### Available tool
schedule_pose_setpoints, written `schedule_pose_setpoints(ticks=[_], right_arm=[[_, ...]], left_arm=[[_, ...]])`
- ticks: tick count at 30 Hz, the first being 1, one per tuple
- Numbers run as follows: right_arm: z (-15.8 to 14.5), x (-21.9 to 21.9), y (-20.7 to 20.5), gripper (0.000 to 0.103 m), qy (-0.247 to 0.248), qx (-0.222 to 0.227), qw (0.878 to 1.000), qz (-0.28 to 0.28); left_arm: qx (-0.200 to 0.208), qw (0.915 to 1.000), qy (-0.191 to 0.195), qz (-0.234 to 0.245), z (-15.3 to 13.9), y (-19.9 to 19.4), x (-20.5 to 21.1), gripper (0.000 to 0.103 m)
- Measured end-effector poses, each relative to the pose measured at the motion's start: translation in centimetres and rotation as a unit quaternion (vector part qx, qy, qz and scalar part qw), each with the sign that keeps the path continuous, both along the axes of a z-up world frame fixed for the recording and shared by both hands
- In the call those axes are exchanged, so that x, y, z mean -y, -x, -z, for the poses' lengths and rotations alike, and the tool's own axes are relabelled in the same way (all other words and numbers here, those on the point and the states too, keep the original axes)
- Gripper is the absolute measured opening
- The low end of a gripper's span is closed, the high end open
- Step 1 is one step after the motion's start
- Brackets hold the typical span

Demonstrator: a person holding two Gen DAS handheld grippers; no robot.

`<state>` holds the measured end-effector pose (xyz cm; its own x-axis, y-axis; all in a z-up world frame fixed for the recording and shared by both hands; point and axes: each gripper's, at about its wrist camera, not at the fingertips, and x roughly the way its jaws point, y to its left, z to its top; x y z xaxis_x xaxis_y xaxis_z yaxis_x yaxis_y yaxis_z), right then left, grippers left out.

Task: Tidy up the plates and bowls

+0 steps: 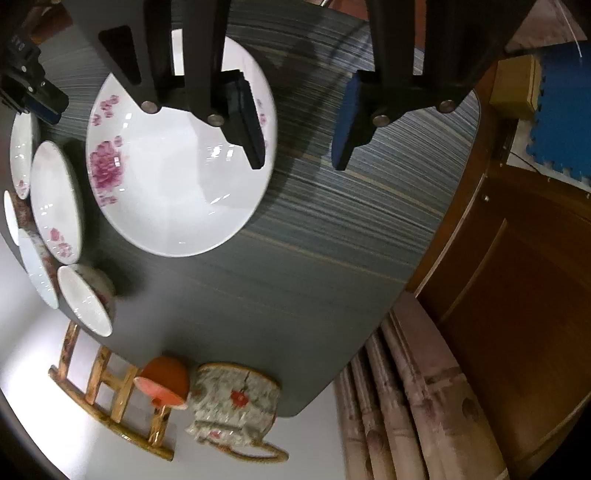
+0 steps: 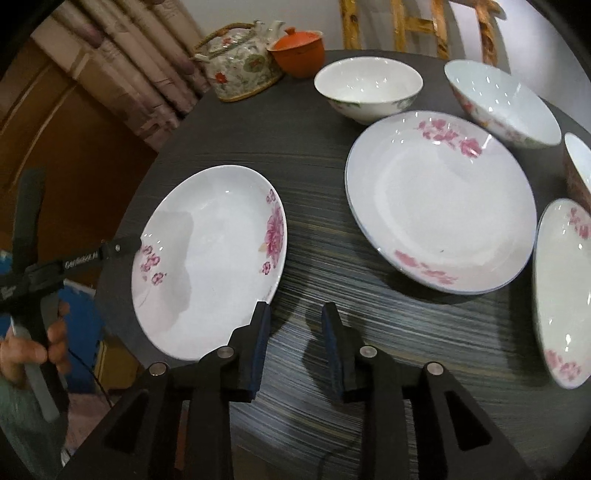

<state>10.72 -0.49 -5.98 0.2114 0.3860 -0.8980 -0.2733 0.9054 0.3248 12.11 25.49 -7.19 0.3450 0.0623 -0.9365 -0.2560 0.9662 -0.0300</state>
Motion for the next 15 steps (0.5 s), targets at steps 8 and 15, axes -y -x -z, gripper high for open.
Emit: schedule_pose_setpoints(ticks=[8,15], right_arm=[[-1.8,4.9,-1.3,0.029,0.011,0.015,1.0,-0.007],[-2.9,10.6,-3.8,0.029,0.025,0.02,0.999,0.024]], left_arm=[[0.02,0.9983,0.04,0.038,-3.0,-0.7,4.2,0.045],[0.025,0.9939,0.081,0.071,-4.3,-3.3,9.7,0.046]])
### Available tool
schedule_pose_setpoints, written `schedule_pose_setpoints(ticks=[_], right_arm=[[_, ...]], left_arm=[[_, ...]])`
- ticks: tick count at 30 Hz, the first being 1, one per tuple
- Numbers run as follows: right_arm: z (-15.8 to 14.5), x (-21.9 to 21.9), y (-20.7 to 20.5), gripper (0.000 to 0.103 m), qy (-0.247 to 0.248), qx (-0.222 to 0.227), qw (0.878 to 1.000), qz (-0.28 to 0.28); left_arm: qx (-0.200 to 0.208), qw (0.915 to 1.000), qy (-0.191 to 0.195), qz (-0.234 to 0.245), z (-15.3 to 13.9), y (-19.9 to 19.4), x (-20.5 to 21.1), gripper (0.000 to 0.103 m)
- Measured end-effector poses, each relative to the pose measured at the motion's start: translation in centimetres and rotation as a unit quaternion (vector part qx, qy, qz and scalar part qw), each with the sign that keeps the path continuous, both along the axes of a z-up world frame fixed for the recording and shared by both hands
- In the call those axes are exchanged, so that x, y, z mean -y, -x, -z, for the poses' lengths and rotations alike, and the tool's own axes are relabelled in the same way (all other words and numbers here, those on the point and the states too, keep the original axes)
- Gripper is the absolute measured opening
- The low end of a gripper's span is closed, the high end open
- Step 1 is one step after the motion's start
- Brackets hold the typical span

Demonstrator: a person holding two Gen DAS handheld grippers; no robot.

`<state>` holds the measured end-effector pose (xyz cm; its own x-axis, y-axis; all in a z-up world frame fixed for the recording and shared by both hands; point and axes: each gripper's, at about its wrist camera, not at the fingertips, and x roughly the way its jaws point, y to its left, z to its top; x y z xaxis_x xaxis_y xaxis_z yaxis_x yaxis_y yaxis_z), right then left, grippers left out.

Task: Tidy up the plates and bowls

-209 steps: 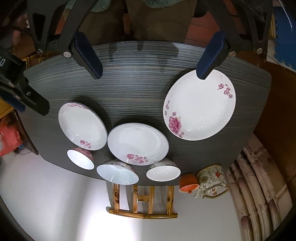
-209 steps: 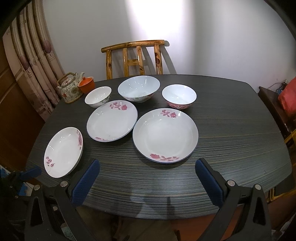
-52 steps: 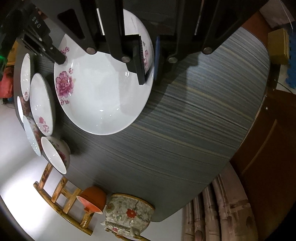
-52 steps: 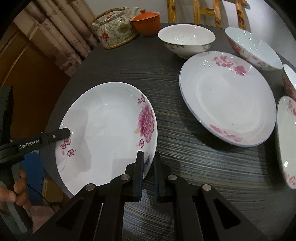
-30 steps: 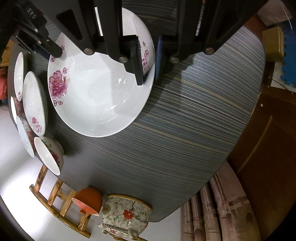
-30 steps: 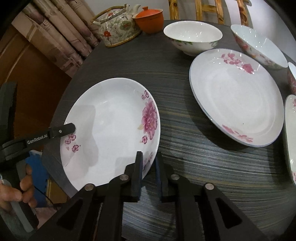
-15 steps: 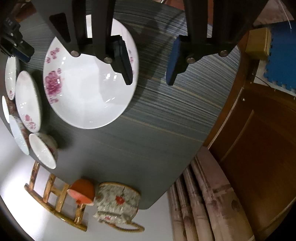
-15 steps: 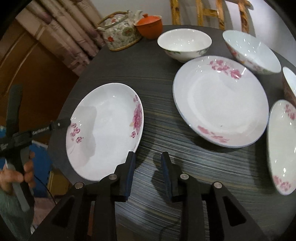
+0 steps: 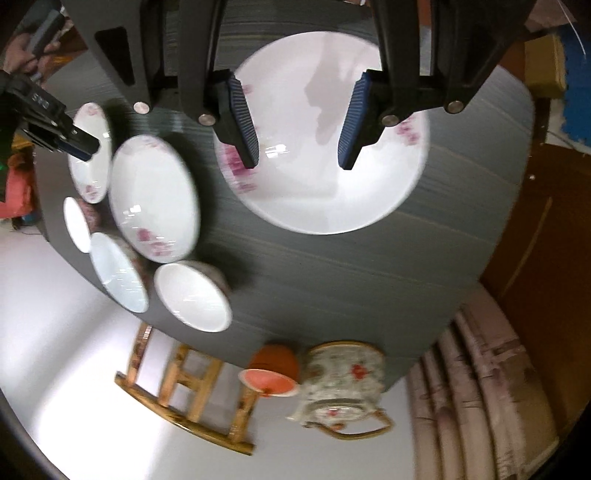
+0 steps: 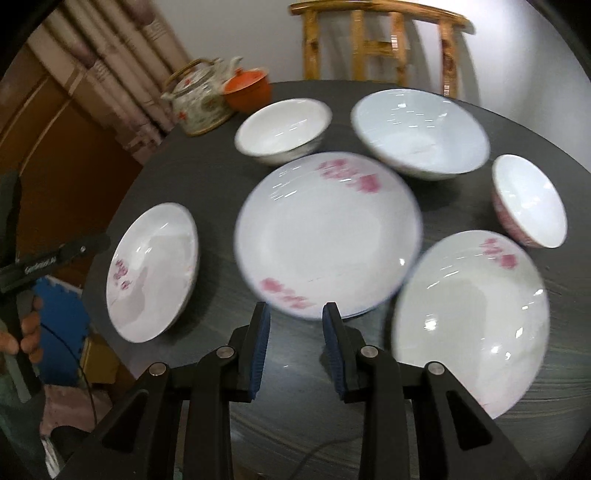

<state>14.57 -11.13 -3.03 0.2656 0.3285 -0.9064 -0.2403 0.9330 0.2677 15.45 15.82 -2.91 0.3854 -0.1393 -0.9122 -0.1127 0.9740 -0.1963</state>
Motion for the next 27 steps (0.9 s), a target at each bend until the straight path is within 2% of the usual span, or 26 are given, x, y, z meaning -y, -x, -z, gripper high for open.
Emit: schedule_pose_setpoints(ticks=[5,11,23,27], right_arm=[[0.0,2.7,-2.5,0.029,0.004,-0.009,1.0,0.011],[1.2,4.5,-5.7,0.029,-0.009,-0.03,0.999,0.014],[4.5,5.8,-10.6,0.029,-0.029,-0.067,0.997,0.028],[5.3,5.6,-11.1,0.029,-0.033,-0.077,0.996,0.025]], left_arm=[[-0.011,0.9995,0.026,0.015,0.5,-2.4,3.1,0.045],[-0.044,0.996,0.071,0.031,2.2,-5.4,6.3,0.046],[-0.092,0.9893,0.11,0.026,5.3,-8.8,8.1,0.045],[-0.101,0.9886,0.109,0.026,6.0,-9.3,8.6,0.046]])
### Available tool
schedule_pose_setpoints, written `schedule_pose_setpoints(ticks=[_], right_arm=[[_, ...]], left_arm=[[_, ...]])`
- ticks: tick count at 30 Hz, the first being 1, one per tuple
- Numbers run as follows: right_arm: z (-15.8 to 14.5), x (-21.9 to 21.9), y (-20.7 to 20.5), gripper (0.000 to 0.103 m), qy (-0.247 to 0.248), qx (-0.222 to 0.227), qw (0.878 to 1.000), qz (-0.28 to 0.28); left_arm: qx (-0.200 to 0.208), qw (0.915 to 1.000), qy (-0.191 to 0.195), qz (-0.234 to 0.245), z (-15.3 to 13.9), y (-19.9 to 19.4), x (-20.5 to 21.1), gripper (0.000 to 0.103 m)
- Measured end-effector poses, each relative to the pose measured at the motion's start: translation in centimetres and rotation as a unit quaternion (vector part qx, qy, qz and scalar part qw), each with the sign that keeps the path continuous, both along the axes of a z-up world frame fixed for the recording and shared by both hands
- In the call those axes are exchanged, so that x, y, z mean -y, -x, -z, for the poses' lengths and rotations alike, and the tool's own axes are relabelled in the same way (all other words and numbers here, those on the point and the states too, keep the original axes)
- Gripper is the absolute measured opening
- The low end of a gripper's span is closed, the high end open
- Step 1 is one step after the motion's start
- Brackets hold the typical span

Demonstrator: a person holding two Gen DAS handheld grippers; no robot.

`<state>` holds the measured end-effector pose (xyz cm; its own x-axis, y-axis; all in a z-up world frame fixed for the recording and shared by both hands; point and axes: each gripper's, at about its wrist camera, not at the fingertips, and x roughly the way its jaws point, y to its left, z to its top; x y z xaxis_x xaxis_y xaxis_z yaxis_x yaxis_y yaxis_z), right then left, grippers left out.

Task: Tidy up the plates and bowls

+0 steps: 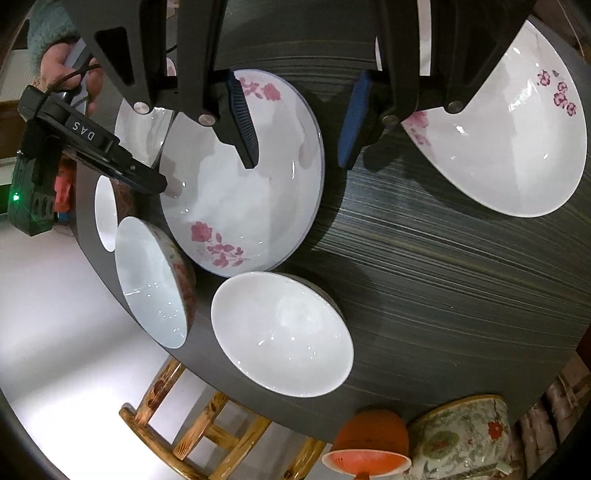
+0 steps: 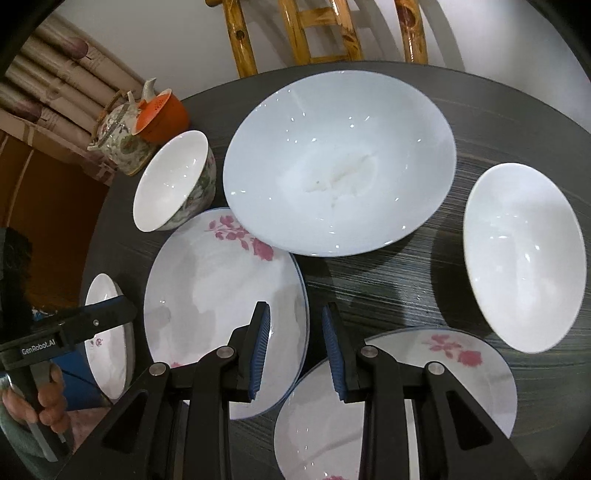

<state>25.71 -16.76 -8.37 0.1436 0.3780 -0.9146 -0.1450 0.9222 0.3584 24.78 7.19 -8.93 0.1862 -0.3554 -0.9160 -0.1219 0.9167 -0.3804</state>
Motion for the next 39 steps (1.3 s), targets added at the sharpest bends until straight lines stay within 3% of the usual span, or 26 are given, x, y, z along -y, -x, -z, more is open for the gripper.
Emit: schedule_pose_setpoints(ticks=[9,21,23,24,25,39], right_arm=[[0.9,-0.4,-0.7,0.028,-0.003,-0.004,1.0,-0.009],[1.6,-0.6,-0.6,0.019,0.003,-0.007,1.0,-0.015],[1.7,-0.6,-0.6,0.012,-0.003,-0.008,1.0,-0.012],[1.8,-0.6,-0.6,0.011,-0.005,-0.008,1.0,-0.011],[1.8,-0.6,-0.6,0.01,-0.006,-0.008,1.0,-0.012],[1.3,-1.3,0.7,0.01,0.002,0.0,1.0,0.003]], left_arm=[[-0.007,0.9999,-0.015,-0.004,1.4,-0.7,0.6,0.045],[-0.019,0.9995,-0.024,-0.012,3.1,-0.7,0.4,0.045],[-0.021,0.9995,-0.02,-0.016,3.4,-0.7,0.3,0.031],[-0.023,0.9996,-0.011,-0.012,3.5,-0.6,0.4,0.018],[-0.026,0.9995,-0.01,-0.012,3.6,-0.6,0.4,0.015],[-0.023,0.9992,-0.031,-0.013,3.2,0.0,0.5,0.014]])
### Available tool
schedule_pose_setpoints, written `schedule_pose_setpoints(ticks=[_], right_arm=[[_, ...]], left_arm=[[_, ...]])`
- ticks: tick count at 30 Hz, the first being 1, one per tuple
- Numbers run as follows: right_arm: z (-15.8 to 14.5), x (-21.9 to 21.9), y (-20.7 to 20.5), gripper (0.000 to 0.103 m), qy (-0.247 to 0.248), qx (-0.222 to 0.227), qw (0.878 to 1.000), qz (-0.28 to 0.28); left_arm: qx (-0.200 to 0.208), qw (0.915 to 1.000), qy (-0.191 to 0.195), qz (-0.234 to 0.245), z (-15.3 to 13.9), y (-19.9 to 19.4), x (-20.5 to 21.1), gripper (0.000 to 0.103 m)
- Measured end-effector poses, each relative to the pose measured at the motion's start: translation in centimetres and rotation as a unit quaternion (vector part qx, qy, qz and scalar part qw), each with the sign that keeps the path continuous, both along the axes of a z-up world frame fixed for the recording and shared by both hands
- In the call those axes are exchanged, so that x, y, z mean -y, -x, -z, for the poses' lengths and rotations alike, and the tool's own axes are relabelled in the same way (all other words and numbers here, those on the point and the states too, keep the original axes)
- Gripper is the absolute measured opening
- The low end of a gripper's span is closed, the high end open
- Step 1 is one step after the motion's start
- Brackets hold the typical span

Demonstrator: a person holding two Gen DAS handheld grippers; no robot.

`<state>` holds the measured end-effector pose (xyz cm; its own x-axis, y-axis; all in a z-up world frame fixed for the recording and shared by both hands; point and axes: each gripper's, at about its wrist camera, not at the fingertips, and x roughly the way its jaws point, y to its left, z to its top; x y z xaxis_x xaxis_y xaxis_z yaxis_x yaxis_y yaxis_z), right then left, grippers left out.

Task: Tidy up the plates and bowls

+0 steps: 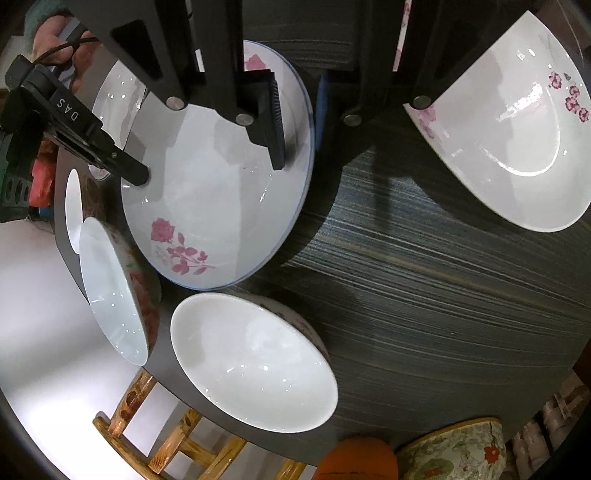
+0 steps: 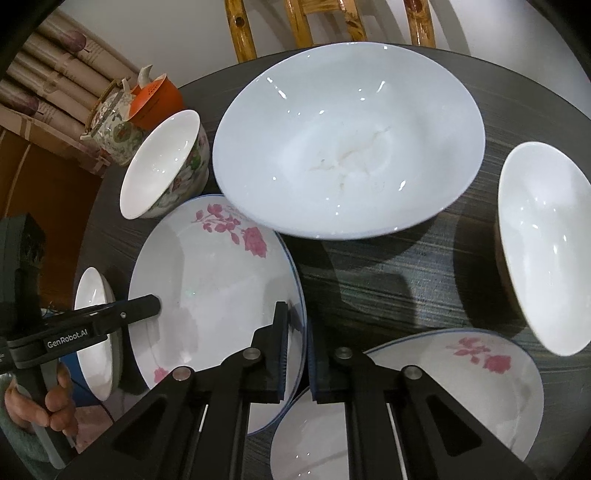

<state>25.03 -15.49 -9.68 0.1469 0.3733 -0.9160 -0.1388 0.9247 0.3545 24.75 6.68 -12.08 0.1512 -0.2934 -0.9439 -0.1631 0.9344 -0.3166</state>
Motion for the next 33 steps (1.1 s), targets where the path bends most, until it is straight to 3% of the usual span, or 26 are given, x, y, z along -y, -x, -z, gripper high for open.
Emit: schedule_pose_setpoints(ticks=[16,33], right_arm=[[-2.2,-0.9,1.9,0.01,-0.001,0.013,1.0,0.006],[-6.1,-6.6,5.8,0.01,-0.01,0.045,0.999,-0.019]], left_arm=[[0.019,0.9998,-0.007,0.006,-2.9,2.9,-1.0,0.015],[0.056,0.9978,-0.019,-0.03,-7.2,7.7,-8.5,0.015]])
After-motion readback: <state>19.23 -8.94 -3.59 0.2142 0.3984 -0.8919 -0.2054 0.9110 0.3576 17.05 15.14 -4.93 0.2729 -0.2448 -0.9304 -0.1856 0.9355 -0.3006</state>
